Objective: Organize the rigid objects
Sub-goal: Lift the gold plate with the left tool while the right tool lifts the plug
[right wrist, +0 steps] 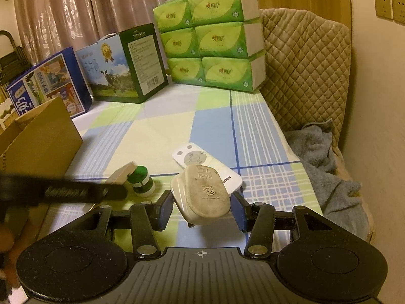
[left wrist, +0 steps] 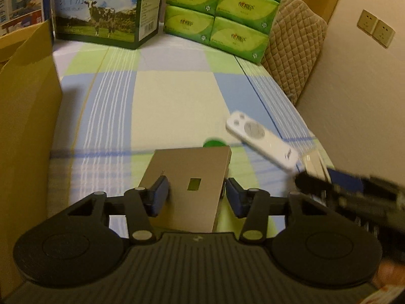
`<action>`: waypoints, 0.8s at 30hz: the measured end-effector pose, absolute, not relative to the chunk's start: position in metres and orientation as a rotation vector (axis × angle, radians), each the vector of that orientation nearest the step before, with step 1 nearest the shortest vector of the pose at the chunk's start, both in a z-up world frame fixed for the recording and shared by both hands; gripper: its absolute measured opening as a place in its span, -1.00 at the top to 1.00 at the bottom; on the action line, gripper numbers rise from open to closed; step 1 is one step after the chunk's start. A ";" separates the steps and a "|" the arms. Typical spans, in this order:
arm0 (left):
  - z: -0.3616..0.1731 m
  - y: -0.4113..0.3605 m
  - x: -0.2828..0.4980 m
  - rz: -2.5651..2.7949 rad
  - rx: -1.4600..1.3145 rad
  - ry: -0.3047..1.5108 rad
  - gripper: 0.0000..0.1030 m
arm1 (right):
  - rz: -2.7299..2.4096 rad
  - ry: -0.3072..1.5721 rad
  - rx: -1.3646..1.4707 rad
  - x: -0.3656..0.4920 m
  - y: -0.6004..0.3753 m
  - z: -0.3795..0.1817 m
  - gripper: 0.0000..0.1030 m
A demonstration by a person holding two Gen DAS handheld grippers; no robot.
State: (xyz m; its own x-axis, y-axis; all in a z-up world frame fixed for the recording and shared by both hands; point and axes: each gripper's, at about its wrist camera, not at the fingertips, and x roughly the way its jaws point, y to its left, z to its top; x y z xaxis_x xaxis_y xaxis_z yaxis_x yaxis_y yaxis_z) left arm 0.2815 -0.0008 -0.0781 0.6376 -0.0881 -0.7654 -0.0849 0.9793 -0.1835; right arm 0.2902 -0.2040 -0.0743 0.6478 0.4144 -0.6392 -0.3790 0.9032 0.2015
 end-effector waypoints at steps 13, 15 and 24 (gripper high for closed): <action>-0.075 -0.013 0.240 -0.067 -0.063 0.862 -0.44 | 0.461 0.744 0.051 0.280 -0.202 -0.069 0.10; -0.079 -0.012 0.247 -0.045 -0.036 0.881 -0.55 | 0.461 0.745 0.052 0.281 -0.202 -0.069 0.10; -0.106 -0.017 0.275 0.012 0.040 0.989 -0.75 | 0.468 0.758 0.053 0.277 -0.200 -0.074 0.10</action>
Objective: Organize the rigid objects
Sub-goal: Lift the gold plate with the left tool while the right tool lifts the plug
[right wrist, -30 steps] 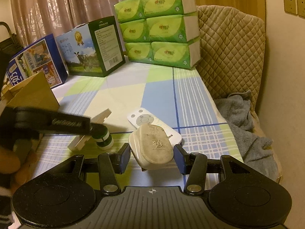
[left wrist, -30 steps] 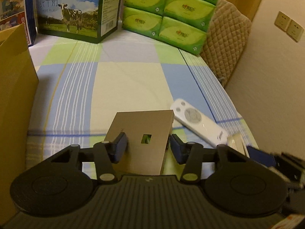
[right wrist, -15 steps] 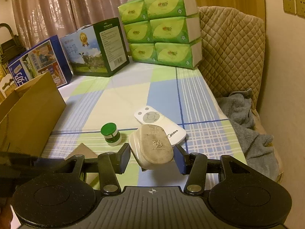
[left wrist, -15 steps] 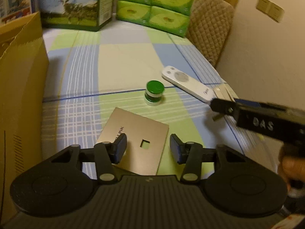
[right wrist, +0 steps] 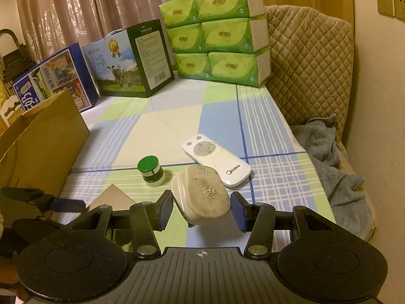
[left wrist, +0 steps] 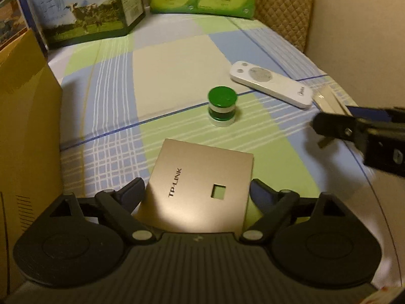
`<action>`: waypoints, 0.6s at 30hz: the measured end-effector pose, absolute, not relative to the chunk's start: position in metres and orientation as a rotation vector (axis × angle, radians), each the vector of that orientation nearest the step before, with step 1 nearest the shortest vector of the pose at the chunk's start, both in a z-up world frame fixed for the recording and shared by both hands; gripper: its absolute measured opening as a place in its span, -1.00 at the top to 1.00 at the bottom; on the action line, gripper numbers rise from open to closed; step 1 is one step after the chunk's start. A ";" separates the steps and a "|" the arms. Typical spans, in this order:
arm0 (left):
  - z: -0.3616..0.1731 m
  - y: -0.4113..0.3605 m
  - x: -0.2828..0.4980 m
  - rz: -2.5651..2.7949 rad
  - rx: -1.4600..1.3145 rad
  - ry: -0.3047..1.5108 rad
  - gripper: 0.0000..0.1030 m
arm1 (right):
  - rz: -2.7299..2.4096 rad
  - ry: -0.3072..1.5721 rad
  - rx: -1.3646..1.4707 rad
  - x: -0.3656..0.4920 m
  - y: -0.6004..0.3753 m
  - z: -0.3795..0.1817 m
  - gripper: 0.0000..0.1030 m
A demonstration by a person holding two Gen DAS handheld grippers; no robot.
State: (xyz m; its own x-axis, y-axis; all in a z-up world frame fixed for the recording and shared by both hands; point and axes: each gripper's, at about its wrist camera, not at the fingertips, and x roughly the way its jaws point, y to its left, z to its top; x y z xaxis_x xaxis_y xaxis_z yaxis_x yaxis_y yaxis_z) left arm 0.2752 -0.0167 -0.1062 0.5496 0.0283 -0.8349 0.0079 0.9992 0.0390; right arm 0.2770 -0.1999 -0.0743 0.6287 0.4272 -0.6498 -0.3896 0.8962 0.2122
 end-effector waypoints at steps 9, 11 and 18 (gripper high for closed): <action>-0.106 -0.016 0.271 -0.007 -0.063 1.000 -0.71 | 0.466 0.764 0.057 0.276 -0.202 -0.076 0.10; -0.103 -0.021 0.264 -0.007 -0.075 1.001 -0.71 | 0.464 0.763 0.059 0.275 -0.203 -0.075 0.10; -0.092 -0.028 0.236 -0.041 -0.137 0.967 -0.70 | 0.469 0.762 0.056 0.271 -0.202 -0.072 0.10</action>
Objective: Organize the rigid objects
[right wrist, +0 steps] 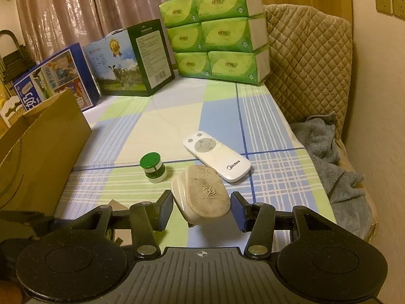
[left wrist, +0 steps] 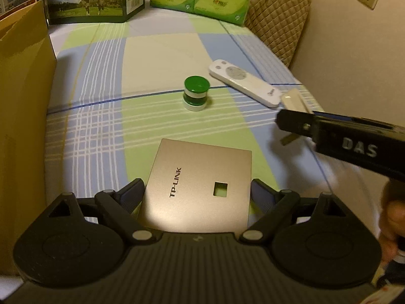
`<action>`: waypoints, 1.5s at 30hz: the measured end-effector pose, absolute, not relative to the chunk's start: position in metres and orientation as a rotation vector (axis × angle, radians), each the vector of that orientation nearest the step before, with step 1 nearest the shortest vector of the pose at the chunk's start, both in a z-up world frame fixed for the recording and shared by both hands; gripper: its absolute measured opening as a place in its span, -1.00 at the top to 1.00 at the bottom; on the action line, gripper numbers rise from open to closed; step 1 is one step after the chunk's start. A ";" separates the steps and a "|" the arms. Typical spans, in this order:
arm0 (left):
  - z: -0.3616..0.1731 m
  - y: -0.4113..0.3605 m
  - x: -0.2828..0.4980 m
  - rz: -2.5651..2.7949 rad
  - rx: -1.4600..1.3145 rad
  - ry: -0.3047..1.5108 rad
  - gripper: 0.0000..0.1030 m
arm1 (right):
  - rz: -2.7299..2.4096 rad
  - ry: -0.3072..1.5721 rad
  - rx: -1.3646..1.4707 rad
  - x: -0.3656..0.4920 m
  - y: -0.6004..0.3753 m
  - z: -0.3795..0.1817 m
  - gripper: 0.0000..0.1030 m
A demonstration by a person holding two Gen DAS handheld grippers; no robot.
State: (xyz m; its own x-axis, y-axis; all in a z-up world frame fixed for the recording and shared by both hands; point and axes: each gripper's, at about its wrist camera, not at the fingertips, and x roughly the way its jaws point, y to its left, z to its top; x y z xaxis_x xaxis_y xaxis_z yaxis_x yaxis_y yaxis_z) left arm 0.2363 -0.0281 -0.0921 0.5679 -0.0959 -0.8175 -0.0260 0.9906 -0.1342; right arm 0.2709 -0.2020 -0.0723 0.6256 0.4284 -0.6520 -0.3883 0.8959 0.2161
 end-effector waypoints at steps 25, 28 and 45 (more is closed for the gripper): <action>0.039 0.026 0.140 0.026 -0.126 0.739 -0.70 | 0.548 0.645 0.015 0.191 -0.164 0.030 0.10; 0.049 0.046 0.125 0.061 -0.131 0.725 -0.70 | 0.581 0.633 0.005 0.178 -0.147 0.039 0.10; 0.081 0.170 0.054 0.250 -0.176 0.679 -0.70 | 0.790 0.597 -0.072 0.133 -0.021 0.066 0.10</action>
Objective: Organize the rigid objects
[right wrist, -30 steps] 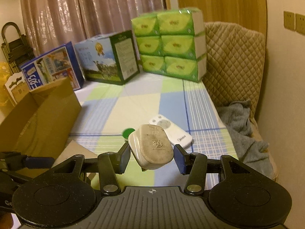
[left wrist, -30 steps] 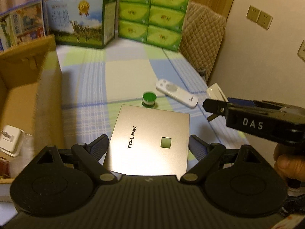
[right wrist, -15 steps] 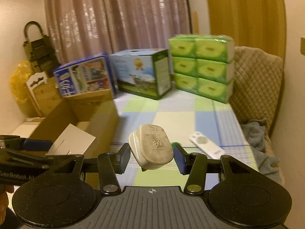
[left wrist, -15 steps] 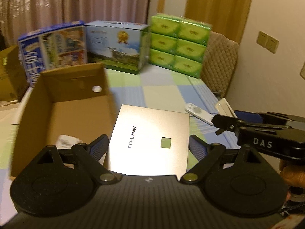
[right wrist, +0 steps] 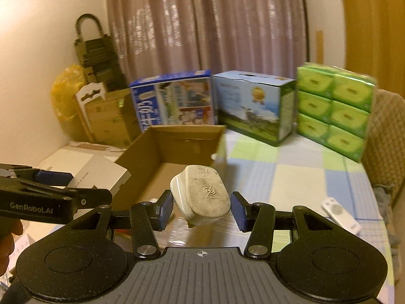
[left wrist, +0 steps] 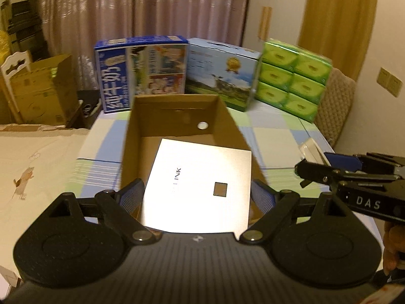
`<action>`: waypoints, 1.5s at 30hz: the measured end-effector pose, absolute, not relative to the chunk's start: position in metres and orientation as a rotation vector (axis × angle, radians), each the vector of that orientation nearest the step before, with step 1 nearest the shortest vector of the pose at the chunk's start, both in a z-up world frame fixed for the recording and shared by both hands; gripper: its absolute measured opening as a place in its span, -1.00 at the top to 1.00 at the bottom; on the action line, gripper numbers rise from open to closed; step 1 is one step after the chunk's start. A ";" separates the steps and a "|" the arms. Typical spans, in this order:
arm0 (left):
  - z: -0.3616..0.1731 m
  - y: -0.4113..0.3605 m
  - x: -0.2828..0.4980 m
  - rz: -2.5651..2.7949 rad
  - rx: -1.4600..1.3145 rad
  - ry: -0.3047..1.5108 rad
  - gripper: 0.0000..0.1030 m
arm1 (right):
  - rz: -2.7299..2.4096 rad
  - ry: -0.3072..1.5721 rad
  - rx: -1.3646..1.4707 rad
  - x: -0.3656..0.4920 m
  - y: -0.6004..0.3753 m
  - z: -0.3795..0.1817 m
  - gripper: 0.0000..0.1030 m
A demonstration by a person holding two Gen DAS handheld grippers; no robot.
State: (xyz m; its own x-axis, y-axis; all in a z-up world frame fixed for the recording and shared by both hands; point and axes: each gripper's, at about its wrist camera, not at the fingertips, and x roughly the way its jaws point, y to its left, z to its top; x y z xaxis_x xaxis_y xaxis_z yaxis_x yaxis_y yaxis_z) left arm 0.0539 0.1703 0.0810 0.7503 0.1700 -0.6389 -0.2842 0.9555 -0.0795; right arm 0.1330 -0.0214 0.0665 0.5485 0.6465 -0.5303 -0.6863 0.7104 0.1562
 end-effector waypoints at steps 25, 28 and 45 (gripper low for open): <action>0.072 0.212 0.054 0.286 -0.224 0.701 -0.70 | 0.854 0.629 -0.147 0.134 0.032 0.054 0.10; 0.072 0.219 0.063 0.280 -0.222 0.712 -0.70 | 0.855 0.633 -0.158 0.138 0.037 0.052 0.10; 0.064 0.252 0.133 0.255 -0.202 0.761 -0.70 | 0.876 0.675 -0.233 0.179 0.074 0.034 0.10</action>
State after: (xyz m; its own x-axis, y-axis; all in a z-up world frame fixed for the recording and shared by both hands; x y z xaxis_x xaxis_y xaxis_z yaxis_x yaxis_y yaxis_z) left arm 0.1335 0.2519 0.0641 0.6961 0.1539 -0.7012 -0.2993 0.9500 -0.0886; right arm 0.1793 0.0741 0.0340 0.4509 0.6302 -0.6321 -0.7714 0.6314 0.0792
